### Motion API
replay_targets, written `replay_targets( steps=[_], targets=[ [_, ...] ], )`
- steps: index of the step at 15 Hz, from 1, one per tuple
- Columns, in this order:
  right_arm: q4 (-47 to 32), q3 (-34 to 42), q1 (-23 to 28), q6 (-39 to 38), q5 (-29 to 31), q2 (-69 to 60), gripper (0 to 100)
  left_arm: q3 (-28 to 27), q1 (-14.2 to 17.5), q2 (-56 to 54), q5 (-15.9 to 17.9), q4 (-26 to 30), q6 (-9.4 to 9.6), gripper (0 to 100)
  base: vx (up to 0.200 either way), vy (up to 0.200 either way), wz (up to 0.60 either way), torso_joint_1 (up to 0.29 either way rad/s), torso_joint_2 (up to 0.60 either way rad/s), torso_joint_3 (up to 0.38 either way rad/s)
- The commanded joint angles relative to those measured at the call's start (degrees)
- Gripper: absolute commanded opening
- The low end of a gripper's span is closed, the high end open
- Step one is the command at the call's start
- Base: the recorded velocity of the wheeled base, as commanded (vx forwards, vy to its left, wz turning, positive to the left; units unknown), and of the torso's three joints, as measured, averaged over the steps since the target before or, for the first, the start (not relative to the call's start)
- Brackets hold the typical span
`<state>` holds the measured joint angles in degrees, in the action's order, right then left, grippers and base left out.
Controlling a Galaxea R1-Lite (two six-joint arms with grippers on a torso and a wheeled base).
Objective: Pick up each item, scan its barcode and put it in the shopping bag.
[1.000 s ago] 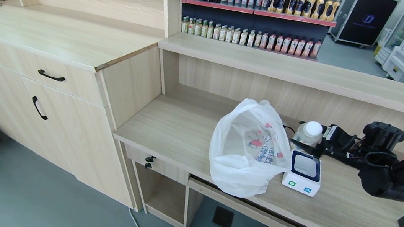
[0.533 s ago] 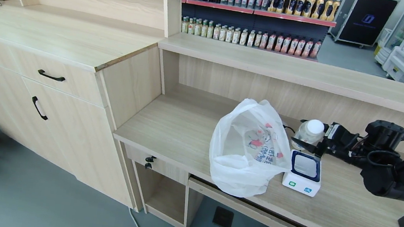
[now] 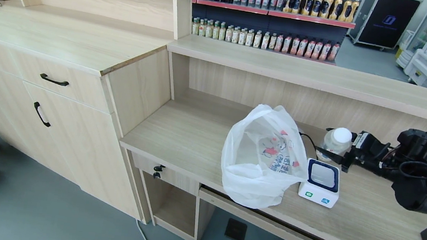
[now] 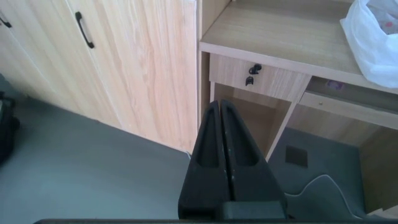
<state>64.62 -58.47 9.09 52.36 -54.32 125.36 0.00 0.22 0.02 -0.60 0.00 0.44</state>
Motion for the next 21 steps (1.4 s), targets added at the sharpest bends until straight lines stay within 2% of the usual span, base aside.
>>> replay_targets(
  steps=[1,13,15,17,18,20,21],
  targets=[
    [-0.02,0.11,0.13,0.02,0.0,-0.55,0,0.0,0.04,-0.02,-0.02,0.0,0.0,0,0.0,0.0,0.0,0.0,0.0,0.0],
    [-0.73,1.6,0.13,-0.77,-0.17,-3.63,0,0.0,0.04,-0.02,-0.02,0.0,0.0,0,0.0,0.0,0.0,0.0,0.0,0.0],
    [-3.54,1.86,0.4,-7.45,0.09,-8.02,0,0.0,0.04,-0.02,-0.02,0.0,0.0,0,0.0,0.0,0.0,0.0,0.0,0.0],
    [-9.78,2.39,2.86,-12.02,1.24,-13.38,0,0.0,0.04,-0.02,-0.02,0.0,0.0,0,0.0,0.0,0.0,0.0,0.0,0.0],
    [-15.49,3.27,5.5,-15.8,1.32,-17.34,0,0.0,0.04,-0.02,-0.02,0.0,0.0,0,0.0,0.0,0.0,0.0,0.0,0.0],
    [-18.48,3.27,7.34,-23.53,1.94,-19.62,0,0.0,0.04,-0.02,-0.02,0.0,0.0,0,0.0,0.0,0.0,0.0,0.0,0.0],
    [-19.27,3.18,7.52,-27.57,4.93,-20.15,0,0.0,0.04,-0.02,-0.02,0.0,0.0,0,0.0,0.0,0.0,0.0,0.0,0.0]
  ],
)
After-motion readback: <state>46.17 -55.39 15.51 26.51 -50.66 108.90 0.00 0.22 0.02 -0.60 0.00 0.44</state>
